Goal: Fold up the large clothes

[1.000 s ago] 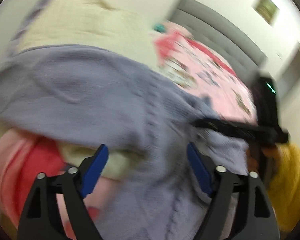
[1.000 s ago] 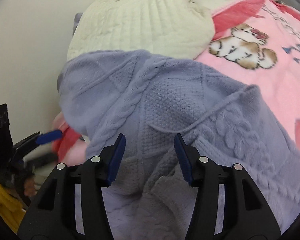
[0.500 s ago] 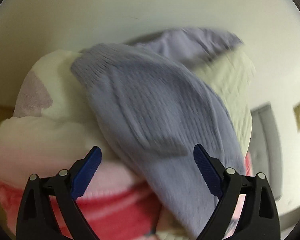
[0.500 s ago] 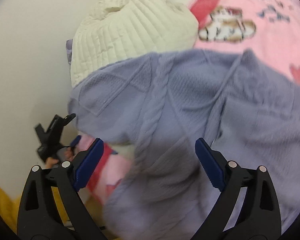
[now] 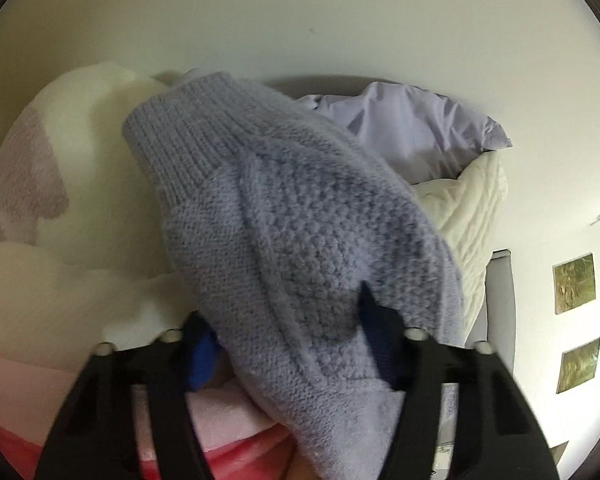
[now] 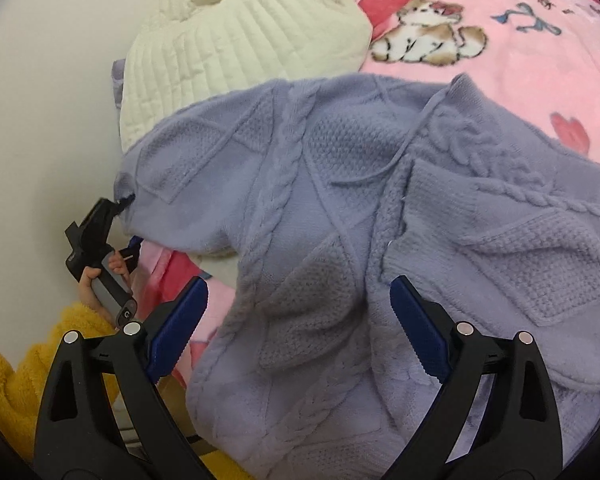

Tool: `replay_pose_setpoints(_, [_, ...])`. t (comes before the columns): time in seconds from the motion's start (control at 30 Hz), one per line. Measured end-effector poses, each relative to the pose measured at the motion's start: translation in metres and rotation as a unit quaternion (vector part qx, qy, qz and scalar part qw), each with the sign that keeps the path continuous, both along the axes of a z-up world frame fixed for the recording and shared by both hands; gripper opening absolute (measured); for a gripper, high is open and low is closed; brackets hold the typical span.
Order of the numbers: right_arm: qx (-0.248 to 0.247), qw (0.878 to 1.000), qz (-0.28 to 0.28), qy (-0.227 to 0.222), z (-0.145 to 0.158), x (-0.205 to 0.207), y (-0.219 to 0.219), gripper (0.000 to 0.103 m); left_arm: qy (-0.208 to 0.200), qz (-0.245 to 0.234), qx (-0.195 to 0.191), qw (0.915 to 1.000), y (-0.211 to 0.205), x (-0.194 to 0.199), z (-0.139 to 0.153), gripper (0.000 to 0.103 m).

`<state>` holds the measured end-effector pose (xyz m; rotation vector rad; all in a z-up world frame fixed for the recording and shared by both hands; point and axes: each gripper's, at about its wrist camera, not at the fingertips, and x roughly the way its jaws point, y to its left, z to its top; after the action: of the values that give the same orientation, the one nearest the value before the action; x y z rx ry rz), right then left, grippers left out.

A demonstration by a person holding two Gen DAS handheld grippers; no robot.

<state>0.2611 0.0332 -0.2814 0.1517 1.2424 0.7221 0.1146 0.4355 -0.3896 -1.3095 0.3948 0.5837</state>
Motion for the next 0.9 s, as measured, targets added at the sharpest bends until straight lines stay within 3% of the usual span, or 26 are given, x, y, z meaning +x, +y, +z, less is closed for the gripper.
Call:
replay_pose_setpoints(0.27, [0.004, 0.999, -0.032, 0.005, 0.004, -0.006, -0.026, 0.088, 0.030, 0.010, 0.084, 0.9960, -0.023, -0.004, 0.053, 0.036])
replay_pose_setpoints(0.3, [0.008, 0.999, -0.034, 0.006, 0.004, -0.008, -0.030, 0.088, 0.036, 0.013, 0.094, 0.9948, -0.025, -0.007, 0.058, 0.030])
replay_pose_setpoints(0.4, [0.012, 0.999, -0.041, 0.006, 0.005, -0.014, -0.039, 0.088, 0.041, -0.006, 0.172, 0.9842, -0.042, -0.010, 0.095, 0.025])
replay_pose_setpoints(0.5, [0.014, 0.999, -0.045, 0.004, 0.007, -0.018, -0.045, 0.088, 0.020, -0.045, 0.202, 0.9781, -0.055, 0.002, 0.122, 0.016])
replay_pose_setpoints(0.67, [0.030, 0.997, -0.069, 0.000, 0.014, -0.023, -0.062, 0.088, -0.056, -0.096, 0.241, 0.9641, -0.091, 0.033, 0.173, 0.013])
replay_pose_setpoints(0.77, [0.035, 0.994, -0.101, -0.009, 0.021, -0.023, -0.083, 0.088, -0.098, -0.160, 0.257, 0.9480, -0.128, 0.064, 0.199, 0.013])
replay_pose_setpoints(0.8, [0.034, 0.993, -0.110, -0.012, 0.022, -0.023, -0.090, 0.088, -0.102, -0.188, 0.271, 0.9386, -0.144, 0.076, 0.206, 0.013])
replay_pose_setpoints(0.9, [0.019, 0.987, -0.155, -0.032, 0.028, -0.025, -0.122, 0.088, -0.111, -0.283, 0.316, 0.8987, -0.211, 0.109, 0.217, 0.013])
